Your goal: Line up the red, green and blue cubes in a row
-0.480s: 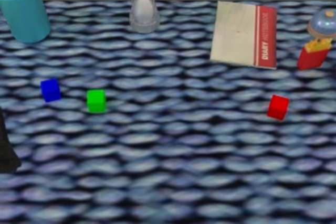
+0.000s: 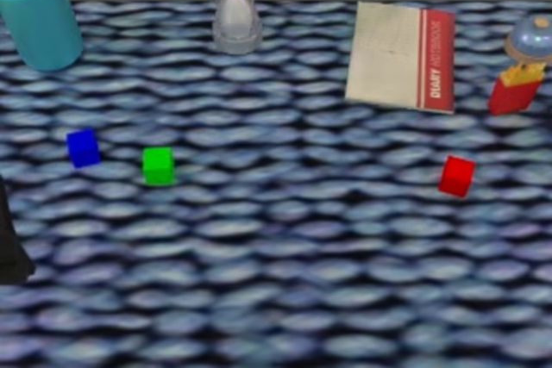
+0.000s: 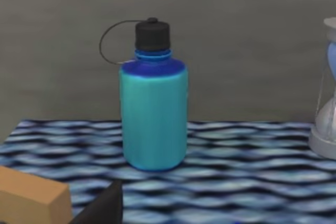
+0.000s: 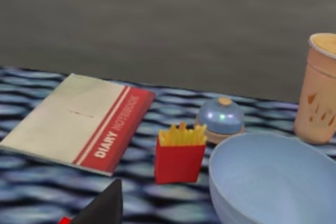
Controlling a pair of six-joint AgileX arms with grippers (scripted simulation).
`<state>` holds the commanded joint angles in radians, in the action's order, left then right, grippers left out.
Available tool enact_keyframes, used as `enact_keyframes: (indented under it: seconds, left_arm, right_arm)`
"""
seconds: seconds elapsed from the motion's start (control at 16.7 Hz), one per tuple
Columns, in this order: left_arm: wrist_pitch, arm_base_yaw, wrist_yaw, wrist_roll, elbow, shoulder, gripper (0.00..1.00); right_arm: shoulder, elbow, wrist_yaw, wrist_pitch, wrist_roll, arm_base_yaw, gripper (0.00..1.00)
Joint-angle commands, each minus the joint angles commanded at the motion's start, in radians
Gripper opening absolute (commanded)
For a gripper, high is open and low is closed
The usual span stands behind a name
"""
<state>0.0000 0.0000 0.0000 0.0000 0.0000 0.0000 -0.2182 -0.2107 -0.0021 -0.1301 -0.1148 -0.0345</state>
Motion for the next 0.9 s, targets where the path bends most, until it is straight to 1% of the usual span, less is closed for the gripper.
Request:
enact_keyframes:
  seconds: [0.18, 0.66, 0.9]
  left_arm:
    - [0.0, 0.0, 0.0, 0.0, 0.0, 0.0, 1.0]
    - [0.0, 0.0, 0.0, 0.0, 0.0, 0.0, 1.0]
    - [0.0, 0.0, 0.0, 0.0, 0.0, 0.0, 1.0]
  right_arm:
    - [-0.252, -0.211, 0.002, -0.129, -0.112, -0.029, 1.0]
    - [-1.163, -0.851, 0.006, -0.565, -0.473, -0.128, 1.0]
    - [-1.541, -1.138, 0.006, -0.759, -0.636, -0.174, 1.0]
